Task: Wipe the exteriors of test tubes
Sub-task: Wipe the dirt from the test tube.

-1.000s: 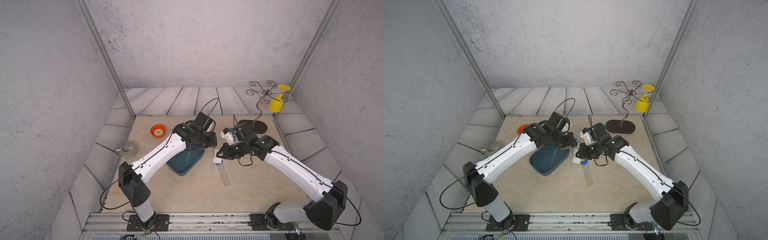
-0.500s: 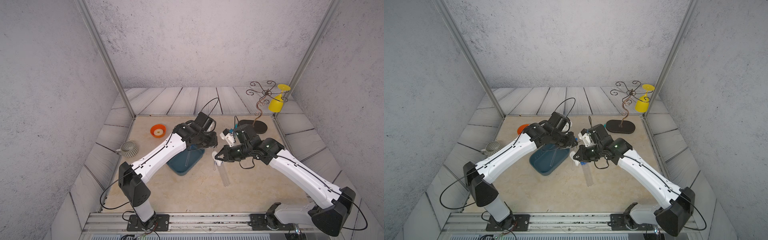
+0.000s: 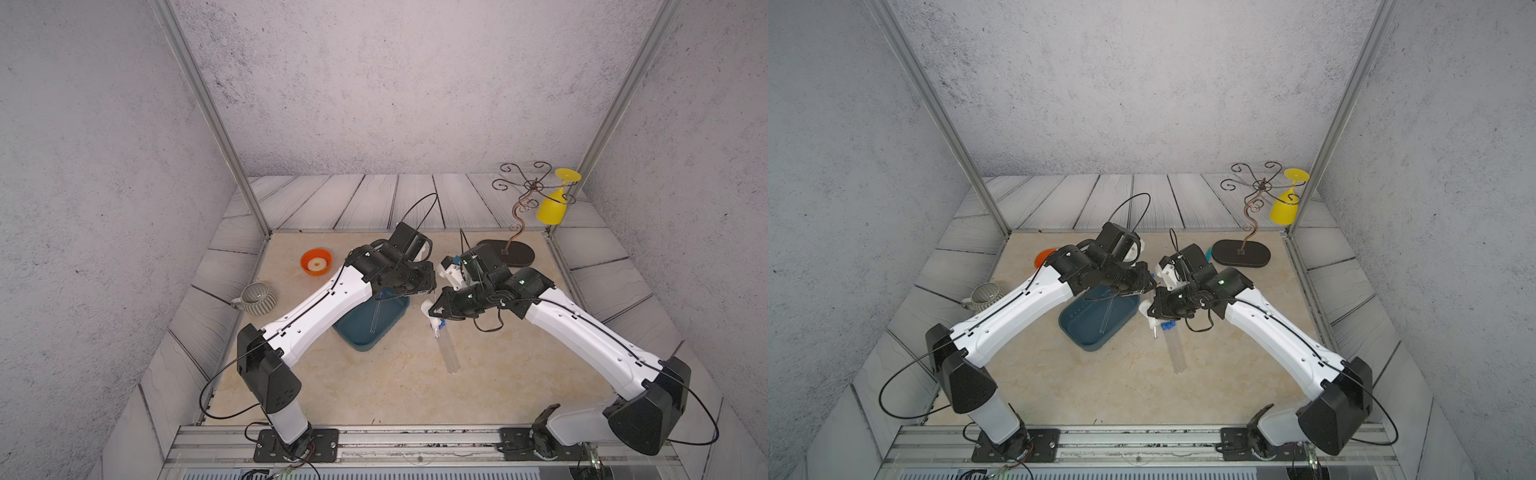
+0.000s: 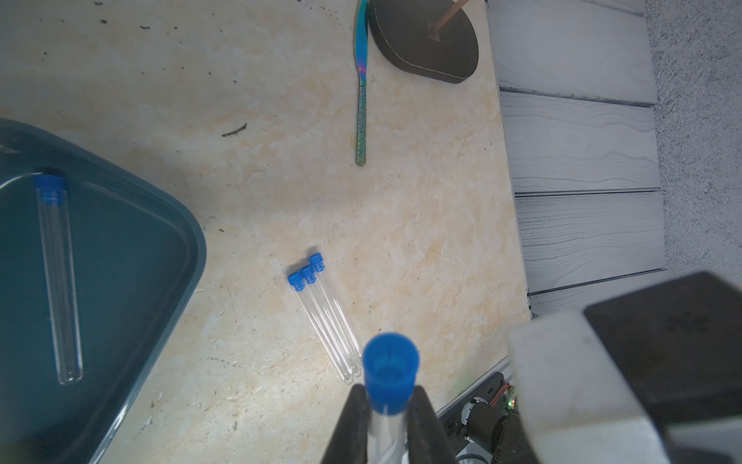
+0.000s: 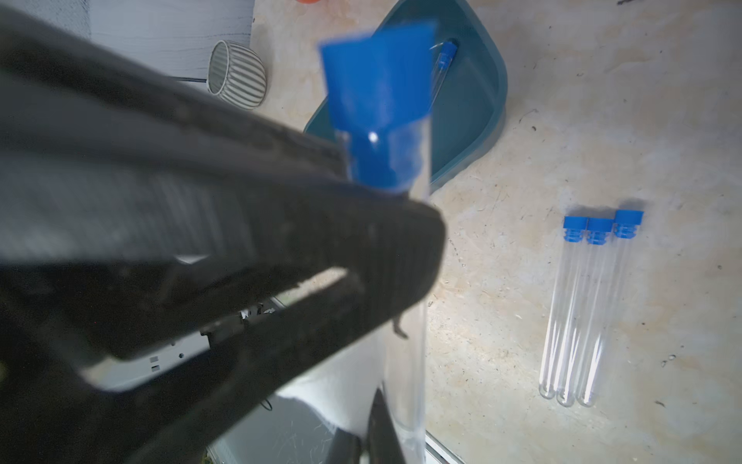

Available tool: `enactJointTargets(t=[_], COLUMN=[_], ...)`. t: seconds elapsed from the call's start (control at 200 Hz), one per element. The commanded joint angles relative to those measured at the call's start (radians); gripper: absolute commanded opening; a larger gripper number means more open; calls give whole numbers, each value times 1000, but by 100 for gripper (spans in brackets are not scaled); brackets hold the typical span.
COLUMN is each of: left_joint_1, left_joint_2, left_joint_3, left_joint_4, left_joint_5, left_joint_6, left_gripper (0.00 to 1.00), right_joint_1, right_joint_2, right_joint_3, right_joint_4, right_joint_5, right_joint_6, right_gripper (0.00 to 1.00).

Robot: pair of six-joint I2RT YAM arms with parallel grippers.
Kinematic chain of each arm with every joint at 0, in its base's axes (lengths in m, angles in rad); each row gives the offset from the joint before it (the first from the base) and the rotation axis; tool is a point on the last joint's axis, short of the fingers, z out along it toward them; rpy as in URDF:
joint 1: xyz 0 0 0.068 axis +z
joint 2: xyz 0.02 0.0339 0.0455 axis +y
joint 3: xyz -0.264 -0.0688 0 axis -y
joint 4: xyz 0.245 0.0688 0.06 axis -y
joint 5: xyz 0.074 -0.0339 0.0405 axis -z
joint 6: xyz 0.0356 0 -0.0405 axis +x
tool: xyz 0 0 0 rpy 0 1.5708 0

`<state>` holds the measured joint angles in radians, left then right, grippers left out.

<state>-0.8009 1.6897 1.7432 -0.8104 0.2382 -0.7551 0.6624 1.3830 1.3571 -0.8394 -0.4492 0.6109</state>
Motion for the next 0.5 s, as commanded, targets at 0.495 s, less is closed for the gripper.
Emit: enactJointTargets(t=[0.495], left_joint_1=[-10], left_joint_2=[-10], left_joint_3=[18], left_joint_4=[16], left_joint_5=[19], left_joint_6=[27], left_gripper=[10], right_joint_1=[-102], right_joint_2=[32], right_joint_3=[90], right_joint_4=[-28], right_joint_5=[35], right_joint_6=[-75], right_gripper=[7])
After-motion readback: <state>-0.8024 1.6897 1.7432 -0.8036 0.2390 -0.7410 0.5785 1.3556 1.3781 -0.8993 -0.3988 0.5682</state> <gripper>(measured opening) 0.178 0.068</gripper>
